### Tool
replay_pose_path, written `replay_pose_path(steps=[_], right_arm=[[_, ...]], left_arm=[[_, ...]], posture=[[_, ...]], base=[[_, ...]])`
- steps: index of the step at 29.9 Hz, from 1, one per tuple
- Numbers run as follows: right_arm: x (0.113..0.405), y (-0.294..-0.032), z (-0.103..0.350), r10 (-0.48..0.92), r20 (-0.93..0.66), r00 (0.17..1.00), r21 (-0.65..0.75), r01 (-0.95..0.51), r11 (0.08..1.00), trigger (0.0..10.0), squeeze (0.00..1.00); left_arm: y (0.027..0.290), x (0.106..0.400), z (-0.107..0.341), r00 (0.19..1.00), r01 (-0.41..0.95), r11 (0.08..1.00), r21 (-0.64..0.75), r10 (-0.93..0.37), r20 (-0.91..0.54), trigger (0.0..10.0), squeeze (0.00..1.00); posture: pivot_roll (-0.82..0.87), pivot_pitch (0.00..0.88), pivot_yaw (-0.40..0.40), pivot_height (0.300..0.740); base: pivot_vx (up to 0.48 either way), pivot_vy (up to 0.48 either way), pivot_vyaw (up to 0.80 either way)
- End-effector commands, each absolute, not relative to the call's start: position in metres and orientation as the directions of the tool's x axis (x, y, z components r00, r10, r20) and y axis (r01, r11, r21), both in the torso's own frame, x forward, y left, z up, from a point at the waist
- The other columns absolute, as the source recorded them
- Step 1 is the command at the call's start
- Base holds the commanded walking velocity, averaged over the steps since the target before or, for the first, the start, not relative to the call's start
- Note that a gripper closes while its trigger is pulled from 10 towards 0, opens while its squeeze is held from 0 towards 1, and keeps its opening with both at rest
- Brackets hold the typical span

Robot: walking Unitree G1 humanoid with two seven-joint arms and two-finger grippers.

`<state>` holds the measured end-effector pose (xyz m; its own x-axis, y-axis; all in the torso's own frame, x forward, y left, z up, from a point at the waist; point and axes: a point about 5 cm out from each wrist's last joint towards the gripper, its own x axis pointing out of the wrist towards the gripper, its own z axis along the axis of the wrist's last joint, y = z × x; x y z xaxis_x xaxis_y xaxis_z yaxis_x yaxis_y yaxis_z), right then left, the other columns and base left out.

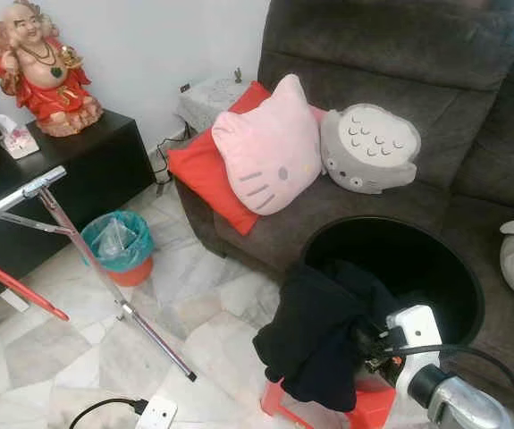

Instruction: Hang hanger

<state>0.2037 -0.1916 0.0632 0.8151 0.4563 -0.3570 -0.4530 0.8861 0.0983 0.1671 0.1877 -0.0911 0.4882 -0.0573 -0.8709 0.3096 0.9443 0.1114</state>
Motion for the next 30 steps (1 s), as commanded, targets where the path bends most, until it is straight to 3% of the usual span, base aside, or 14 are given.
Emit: replay_pose_path(steps=[1, 6, 12, 19, 23, 30], right_arm=[[0.198, -0.189, 0.056, 0.469, -0.394, 0.79, 0.106, -0.468, 0.877, 10.0, 1.0], [0.21, -0.199, 0.074, 0.418, -0.299, 0.858, 0.047, -0.424, 0.905, 10.0, 1.0], [0.215, -0.197, 0.094, 0.448, -0.215, 0.868, 0.025, -0.454, 0.891, 10.0, 1.0], [0.204, -0.174, 0.106, 0.62, -0.155, 0.769, 0.076, -0.617, 0.783, 10.0, 1.0], [0.188, -0.159, 0.109, 0.745, -0.146, 0.651, 0.149, -0.73, 0.667, 10.0, 1.0], [0.18, -0.164, 0.1, 0.748, -0.218, 0.628, 0.168, -0.73, 0.662, 10.0, 1.0]], left_arm=[[0.189, 0.169, -0.09, 0.495, 0.304, 0.945, 0.119, -0.05, -0.867, 10.0, 0.0], [0.19, 0.169, -0.09, 0.499, 0.302, 0.946, 0.121, -0.049, -0.865, 10.0, 0.0], [0.19, 0.17, -0.09, 0.499, 0.303, 0.945, 0.123, -0.047, -0.865, 10.0, 0.0], [0.189, 0.17, -0.09, 0.5, 0.303, 0.945, 0.125, -0.046, -0.865, 10.0, 0.0], [0.189, 0.17, -0.09, 0.499, 0.303, 0.945, 0.123, -0.047, -0.865, 10.0, 0.0], [0.189, 0.169, -0.09, 0.497, 0.304, 0.945, 0.12, -0.05, -0.866, 10.0, 0.0]], posture=[[-0.13, 0.019, 0.083, 0.74], [-0.13, 0.018, 0.083, 0.74], [-0.14, 0.019, 0.084, 0.74], [-0.14, 0.022, 0.085, 0.74], [-0.14, 0.022, 0.084, 0.74], [-0.14, 0.023, 0.083, 0.74]], base=[[0.0, 0.0, 0.0], [0.0, 0.0, 0.0], [0.0, 0.0, 0.0], [0.0, 0.0, 0.0], [0.0, 0.0, 0.0], [0.0, 0.0, 0.0]])
